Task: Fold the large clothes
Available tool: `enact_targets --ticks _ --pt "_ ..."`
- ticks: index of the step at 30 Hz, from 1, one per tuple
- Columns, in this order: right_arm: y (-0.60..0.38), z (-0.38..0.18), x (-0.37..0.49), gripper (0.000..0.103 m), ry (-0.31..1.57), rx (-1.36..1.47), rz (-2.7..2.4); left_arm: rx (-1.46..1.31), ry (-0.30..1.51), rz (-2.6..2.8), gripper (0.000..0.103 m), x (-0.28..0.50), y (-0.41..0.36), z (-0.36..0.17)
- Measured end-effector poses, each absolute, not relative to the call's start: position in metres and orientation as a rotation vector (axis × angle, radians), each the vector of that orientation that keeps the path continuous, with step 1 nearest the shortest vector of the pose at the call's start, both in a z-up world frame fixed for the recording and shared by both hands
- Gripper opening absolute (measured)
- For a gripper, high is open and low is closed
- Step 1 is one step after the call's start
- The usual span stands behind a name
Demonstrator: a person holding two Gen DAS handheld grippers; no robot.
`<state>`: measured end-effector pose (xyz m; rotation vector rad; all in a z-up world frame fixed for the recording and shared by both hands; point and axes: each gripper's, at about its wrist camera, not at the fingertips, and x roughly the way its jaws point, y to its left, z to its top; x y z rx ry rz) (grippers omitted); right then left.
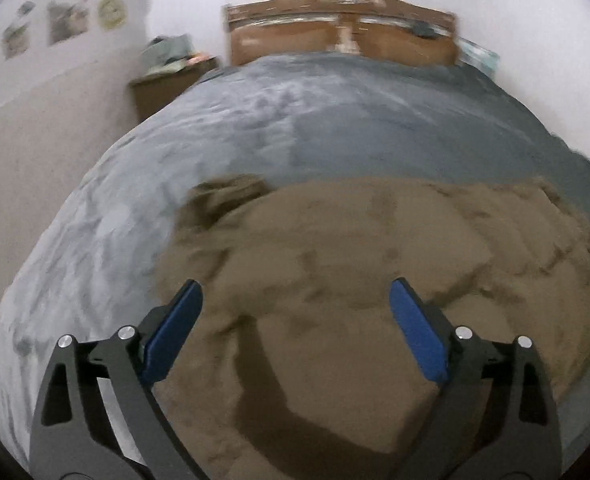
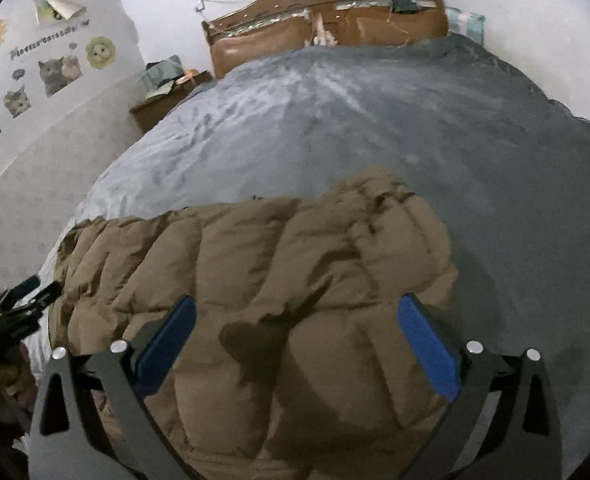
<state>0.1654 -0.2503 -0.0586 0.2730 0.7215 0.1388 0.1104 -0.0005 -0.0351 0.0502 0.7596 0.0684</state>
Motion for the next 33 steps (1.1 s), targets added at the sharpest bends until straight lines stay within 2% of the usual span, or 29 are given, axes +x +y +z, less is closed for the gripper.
enact_targets --ticks 1,4,6,7,8,9,10,11,13,16,23,26,28,30,33 --pt "-0.246 -0.061 0.167 0.101 0.722 0.25 0.144 0.087 0.762 0.05 0.092 0.118 -0.012 -0.041" --pt "-0.228 -0.084 0.169 0.099 0.772 0.172 0.144 0.075 0.796 0.056 0.077 0.128 -0.018 -0.057" --pt "-0.227 -0.099 0.176 0.077 0.802 0.2 0.147 0.062 0.814 0.077 0.071 0.134 -0.019 -0.068" --pt "-0.228 -0.102 0.179 0.07 0.807 0.208 0.149 0.064 0.819 0.076 0.068 0.138 -0.02 -0.073" --pt "-0.226 -0.103 0.181 0.056 0.805 0.198 0.153 0.077 0.817 0.076 0.061 0.142 -0.022 -0.076" --pt "-0.226 -0.101 0.181 0.043 0.799 0.186 0.157 0.088 0.813 0.074 0.047 0.145 -0.023 -0.076" --pt "-0.225 -0.099 0.182 0.038 0.788 0.178 0.163 0.095 0.81 0.076 0.04 0.148 -0.025 -0.077" --pt "-0.225 -0.096 0.183 0.029 0.778 0.178 0.164 0.093 0.807 0.08 0.023 0.15 -0.024 -0.077" --pt "-0.226 -0.091 0.182 0.022 0.758 0.18 0.163 0.056 0.803 0.083 0.002 0.153 -0.017 -0.076" --pt "-0.221 -0.081 0.179 0.016 0.714 0.153 0.152 -0.002 0.776 0.073 0.0 0.154 -0.007 -0.07" --pt "-0.216 -0.037 0.16 0.015 0.495 0.06 0.054 0.009 0.517 0.101 0.0 0.138 -0.014 -0.017" --pt "-0.222 -0.041 0.163 0.018 0.491 0.047 0.018 0.048 0.507 0.112 0.0 0.141 -0.019 -0.019" --pt "-0.224 -0.052 0.175 0.035 0.554 0.05 0.005 0.052 0.608 0.162 0.0 0.151 -0.015 -0.04" --pt "-0.233 -0.072 0.188 0.073 0.622 0.079 -0.022 0.008 0.738 0.198 0.001 0.163 -0.007 -0.069" --pt "-0.245 -0.095 0.197 0.079 0.701 0.145 -0.008 0.059 0.789 0.217 0.005 0.164 -0.01 -0.087"
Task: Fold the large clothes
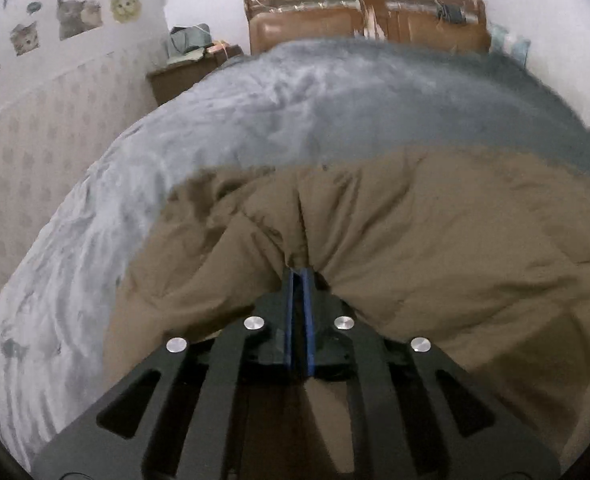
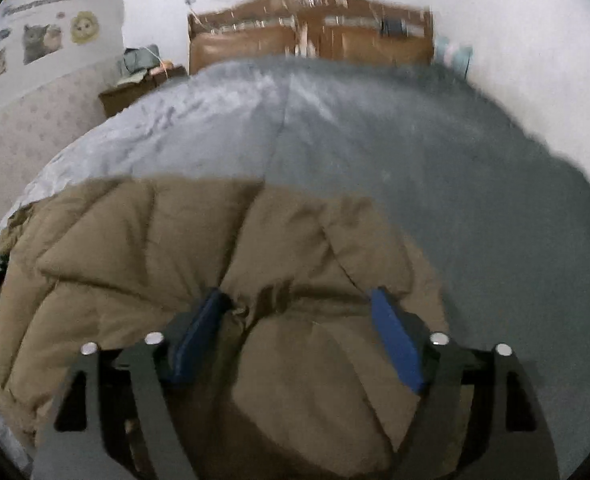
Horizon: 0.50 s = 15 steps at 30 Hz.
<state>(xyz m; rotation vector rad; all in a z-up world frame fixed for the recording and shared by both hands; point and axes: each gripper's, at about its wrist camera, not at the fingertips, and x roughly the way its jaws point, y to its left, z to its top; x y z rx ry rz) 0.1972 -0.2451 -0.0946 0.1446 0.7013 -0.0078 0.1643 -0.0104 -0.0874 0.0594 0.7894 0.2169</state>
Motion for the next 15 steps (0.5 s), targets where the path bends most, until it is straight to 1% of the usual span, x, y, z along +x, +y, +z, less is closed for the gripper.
enact_targets --ticks 2,4,5,6,7,8,9,12,13,15 --pt "-0.244 -0.093 0.197 0.081 0.707 0.133 -0.019 0.053 0.791 0.206 0.009 0.169 -0.014 -0.085" --pt "-0.241 -0.087 0.197 0.087 0.701 0.12 -0.039 0.042 0.782 0.205 0.016 0.164 -0.011 -0.076" --pt "-0.24 -0.083 0.196 0.089 0.693 0.12 -0.047 0.017 0.767 0.207 0.033 0.155 -0.001 -0.071" --pt "-0.238 -0.077 0.193 0.09 0.683 0.123 -0.057 -0.03 0.744 0.21 0.057 0.15 0.005 -0.061" --pt "-0.237 -0.071 0.191 0.09 0.671 0.129 -0.063 -0.057 0.724 0.217 0.067 0.144 0.011 -0.054" --pt "-0.235 -0.064 0.187 0.093 0.653 0.136 -0.066 -0.082 0.698 0.228 0.08 0.141 0.014 -0.045" --pt "-0.231 -0.056 0.185 0.097 0.633 0.143 -0.069 -0.102 0.672 0.239 0.085 0.137 0.016 -0.038" --pt "-0.219 -0.038 0.183 0.1 0.593 0.162 -0.047 -0.12 0.616 0.22 0.089 0.133 0.008 -0.016" --pt "-0.215 -0.034 0.184 0.1 0.584 0.168 -0.035 -0.106 0.604 0.222 0.089 0.135 0.002 -0.013" --pt "-0.206 -0.031 0.187 0.101 0.557 0.173 -0.012 -0.088 0.592 0.203 0.094 0.137 -0.013 -0.013"
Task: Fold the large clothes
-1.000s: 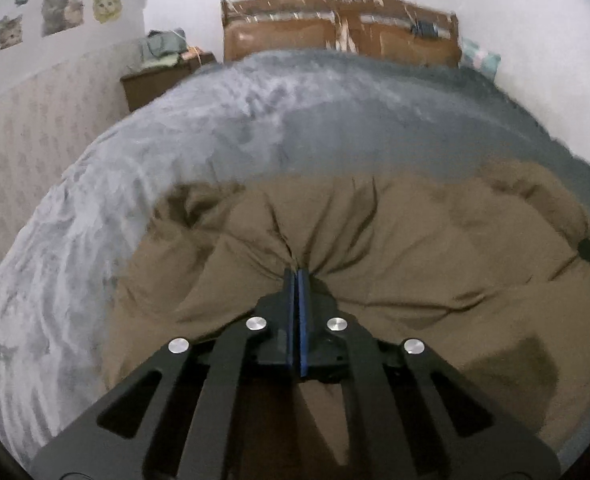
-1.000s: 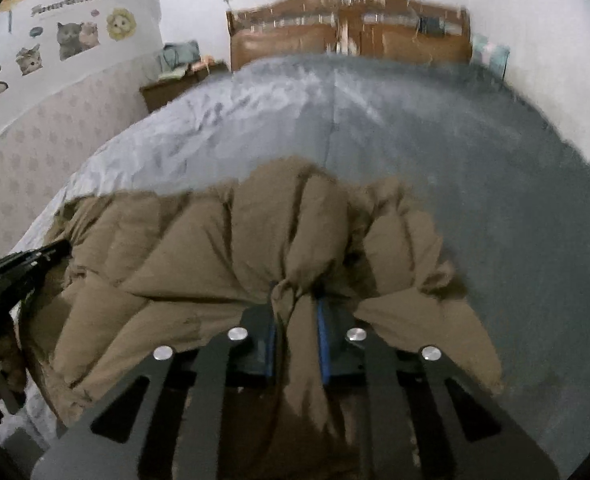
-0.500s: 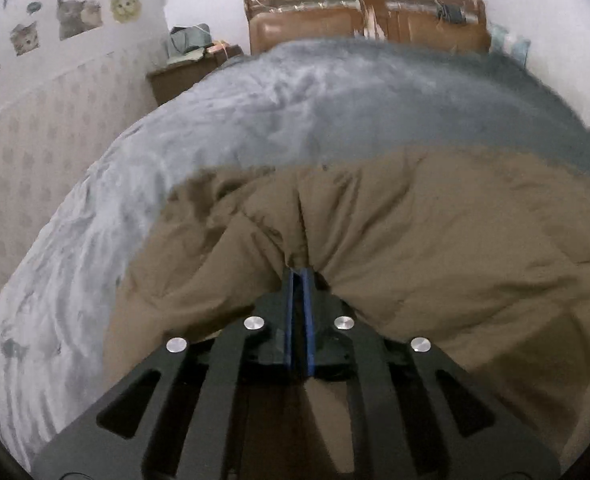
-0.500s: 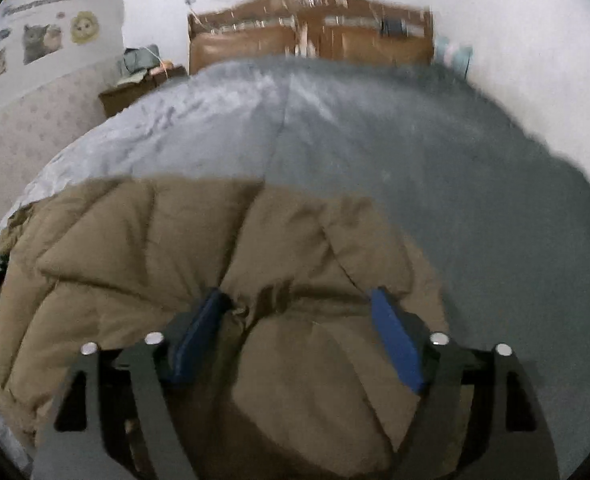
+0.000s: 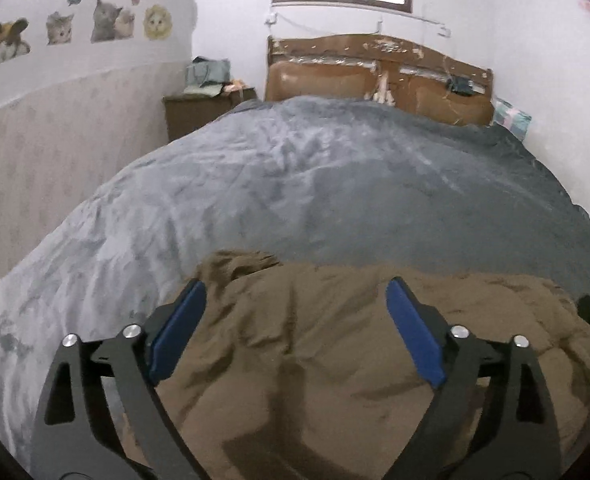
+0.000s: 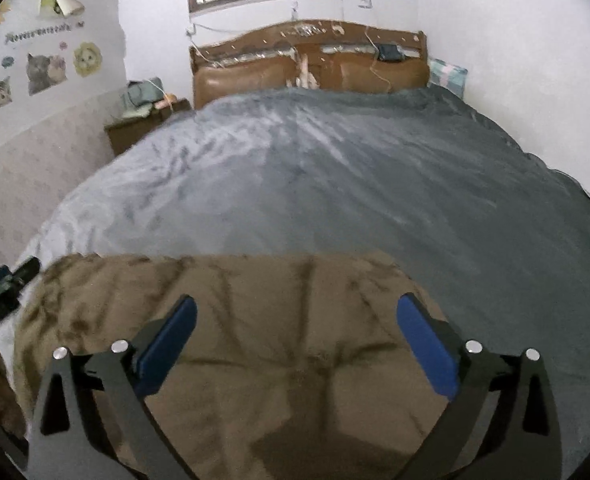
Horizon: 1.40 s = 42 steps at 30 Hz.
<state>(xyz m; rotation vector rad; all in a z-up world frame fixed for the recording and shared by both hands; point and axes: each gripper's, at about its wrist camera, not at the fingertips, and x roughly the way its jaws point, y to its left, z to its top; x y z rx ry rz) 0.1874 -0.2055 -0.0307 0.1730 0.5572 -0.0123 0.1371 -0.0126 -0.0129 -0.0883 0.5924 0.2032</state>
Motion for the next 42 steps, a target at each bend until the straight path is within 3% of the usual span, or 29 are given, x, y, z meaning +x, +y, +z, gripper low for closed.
enact_targets --ticks 12,27,39,42 --pt "-0.175 -0.103 0.236 0.101 0.664 0.131 0.038 0.097 0.738 0.222 0.1 0.159 -0.042 -0.08" --pt "-0.184 -0.119 0.241 0.101 0.632 0.049 0.005 0.144 0.7 0.255 0.1 0.167 -0.04 -0.097" --pt "-0.265 -0.129 0.234 0.101 0.673 0.135 -0.231 0.082 0.706 0.362 0.1 0.164 0.015 -0.097" --pt "-0.311 -0.127 0.216 0.101 0.704 0.284 -0.196 0.022 0.689 0.33 0.1 0.149 0.036 -0.079"
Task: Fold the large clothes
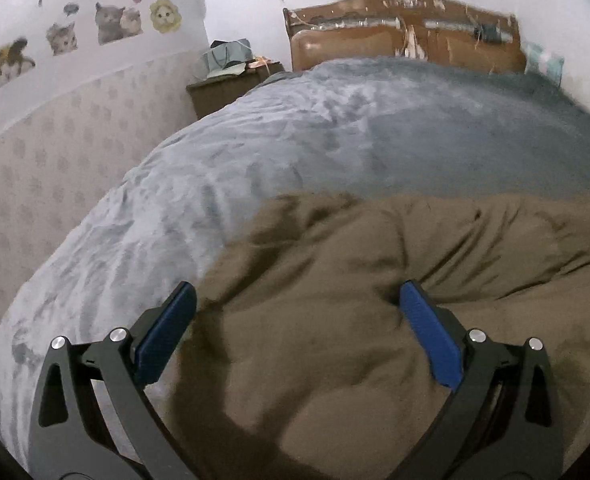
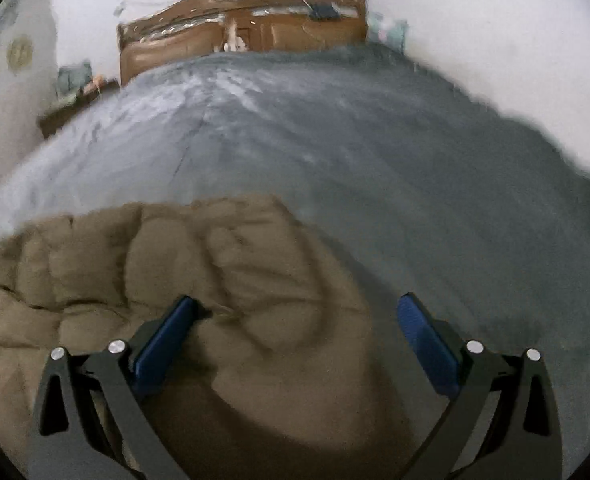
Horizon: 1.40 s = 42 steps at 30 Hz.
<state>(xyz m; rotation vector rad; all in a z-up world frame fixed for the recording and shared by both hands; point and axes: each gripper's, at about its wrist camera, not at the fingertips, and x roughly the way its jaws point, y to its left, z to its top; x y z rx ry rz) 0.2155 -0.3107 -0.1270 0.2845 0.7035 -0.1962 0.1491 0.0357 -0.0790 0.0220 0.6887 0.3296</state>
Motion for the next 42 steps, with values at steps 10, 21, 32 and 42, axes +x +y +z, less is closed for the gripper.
enact_targets --ticks 10,21,32,42 --pt "-0.373 -0.126 0.163 0.101 0.857 0.442 0.067 -0.161 0.832 0.254 0.1 0.098 0.125 -0.056" --pt "-0.355 -0.18 0.191 0.101 0.954 0.624 0.229 -0.478 1.045 0.0 0.1 0.133 0.14 -0.136" --pt "-0.332 -0.185 0.2 0.037 0.971 0.713 0.365 -0.667 1.039 -0.125 0.036 0.156 0.115 -0.166" --pt "-0.319 -0.077 0.181 0.02 0.751 0.483 0.329 -0.597 0.777 -0.202 0.011 0.148 0.077 -0.075"
